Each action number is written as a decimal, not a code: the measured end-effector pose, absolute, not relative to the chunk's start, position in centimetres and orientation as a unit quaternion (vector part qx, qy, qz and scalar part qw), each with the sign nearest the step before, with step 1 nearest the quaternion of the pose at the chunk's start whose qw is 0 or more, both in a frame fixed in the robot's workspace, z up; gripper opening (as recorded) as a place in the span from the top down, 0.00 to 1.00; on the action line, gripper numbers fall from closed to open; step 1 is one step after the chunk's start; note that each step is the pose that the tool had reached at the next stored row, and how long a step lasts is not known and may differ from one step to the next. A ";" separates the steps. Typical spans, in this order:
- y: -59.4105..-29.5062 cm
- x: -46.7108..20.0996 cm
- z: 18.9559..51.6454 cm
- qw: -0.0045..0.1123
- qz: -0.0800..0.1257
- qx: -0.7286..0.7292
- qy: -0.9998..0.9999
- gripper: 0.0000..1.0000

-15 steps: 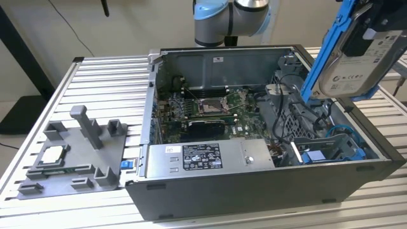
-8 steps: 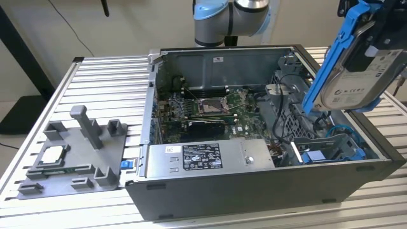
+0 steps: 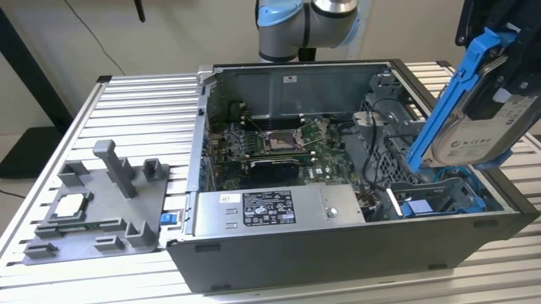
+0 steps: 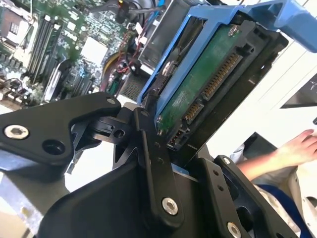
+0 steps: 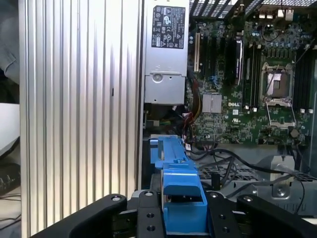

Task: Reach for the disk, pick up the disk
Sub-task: 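Pick up the disk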

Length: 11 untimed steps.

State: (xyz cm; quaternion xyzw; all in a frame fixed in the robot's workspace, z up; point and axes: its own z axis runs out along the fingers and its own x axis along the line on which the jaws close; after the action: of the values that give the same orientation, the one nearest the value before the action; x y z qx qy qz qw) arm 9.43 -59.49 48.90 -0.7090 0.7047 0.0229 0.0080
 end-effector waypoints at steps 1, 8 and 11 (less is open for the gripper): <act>-59.6 9.5 48.7 0.008 0.023 -0.709 0.705 1.00; -60.0 9.6 47.4 0.008 0.023 -0.709 0.705 1.00; -60.1 9.6 46.9 0.008 0.023 -0.709 0.705 1.00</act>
State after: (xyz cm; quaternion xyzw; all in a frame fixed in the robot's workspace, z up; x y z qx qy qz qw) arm 9.60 -60.11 46.90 -0.7090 0.7048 0.0229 0.0080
